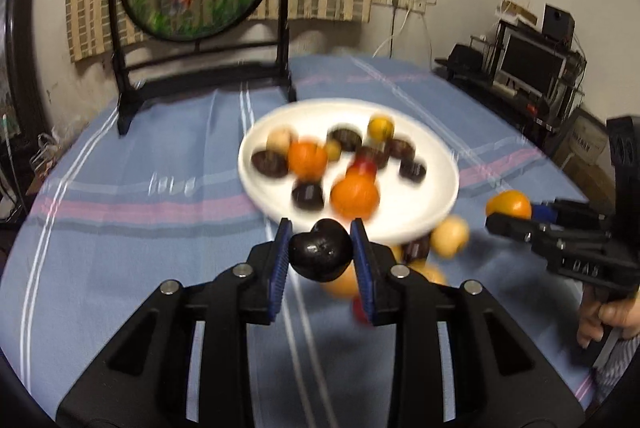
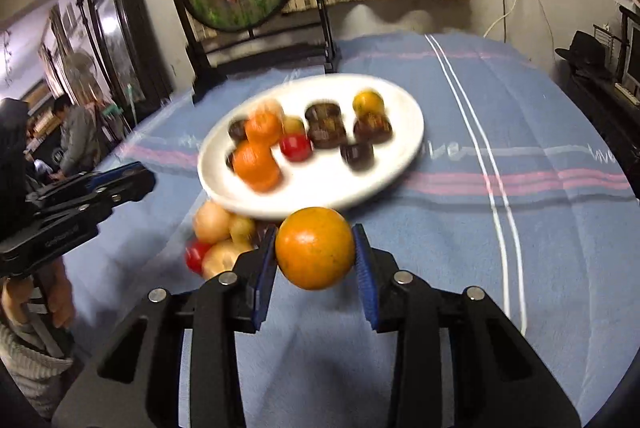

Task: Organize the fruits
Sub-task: 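Carry both fruits over the white plate and open both tools, then withdraw both open tools from the plate toward the remaining fruits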

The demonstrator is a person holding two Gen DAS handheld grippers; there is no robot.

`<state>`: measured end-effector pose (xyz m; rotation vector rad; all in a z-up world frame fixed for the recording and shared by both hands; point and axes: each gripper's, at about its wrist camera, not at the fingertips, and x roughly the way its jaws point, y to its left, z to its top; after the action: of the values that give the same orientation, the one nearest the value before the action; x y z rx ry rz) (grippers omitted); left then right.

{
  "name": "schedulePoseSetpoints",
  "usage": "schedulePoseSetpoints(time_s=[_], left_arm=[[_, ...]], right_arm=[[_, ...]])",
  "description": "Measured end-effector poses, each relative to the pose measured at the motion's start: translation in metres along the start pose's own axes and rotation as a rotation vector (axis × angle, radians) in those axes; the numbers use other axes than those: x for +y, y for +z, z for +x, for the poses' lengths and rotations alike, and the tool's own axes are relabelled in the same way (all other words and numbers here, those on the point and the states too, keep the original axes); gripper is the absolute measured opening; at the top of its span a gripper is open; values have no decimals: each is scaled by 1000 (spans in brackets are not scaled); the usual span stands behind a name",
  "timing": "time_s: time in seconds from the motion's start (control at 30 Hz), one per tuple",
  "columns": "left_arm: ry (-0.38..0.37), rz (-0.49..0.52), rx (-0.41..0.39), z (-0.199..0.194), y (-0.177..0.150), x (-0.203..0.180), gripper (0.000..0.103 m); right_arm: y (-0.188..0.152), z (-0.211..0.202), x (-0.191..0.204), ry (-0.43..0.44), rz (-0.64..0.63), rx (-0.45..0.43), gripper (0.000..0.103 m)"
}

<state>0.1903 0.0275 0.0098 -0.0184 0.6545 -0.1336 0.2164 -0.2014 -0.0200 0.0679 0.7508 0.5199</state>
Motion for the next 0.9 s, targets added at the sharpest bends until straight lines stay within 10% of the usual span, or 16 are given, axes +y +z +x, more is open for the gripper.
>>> schedulePoseSetpoints(time_s=[0.23, 0.67, 0.9], left_arm=[[-15, -44, 9, 52, 57, -8, 31], [-17, 27, 105, 113, 43, -27, 34], [9, -22, 45, 97, 45, -12, 80]], right_arm=[[72, 29, -10, -58, 34, -32, 37], [59, 98, -6, -62, -39, 80, 38], [59, 85, -19, -114, -33, 49, 62]])
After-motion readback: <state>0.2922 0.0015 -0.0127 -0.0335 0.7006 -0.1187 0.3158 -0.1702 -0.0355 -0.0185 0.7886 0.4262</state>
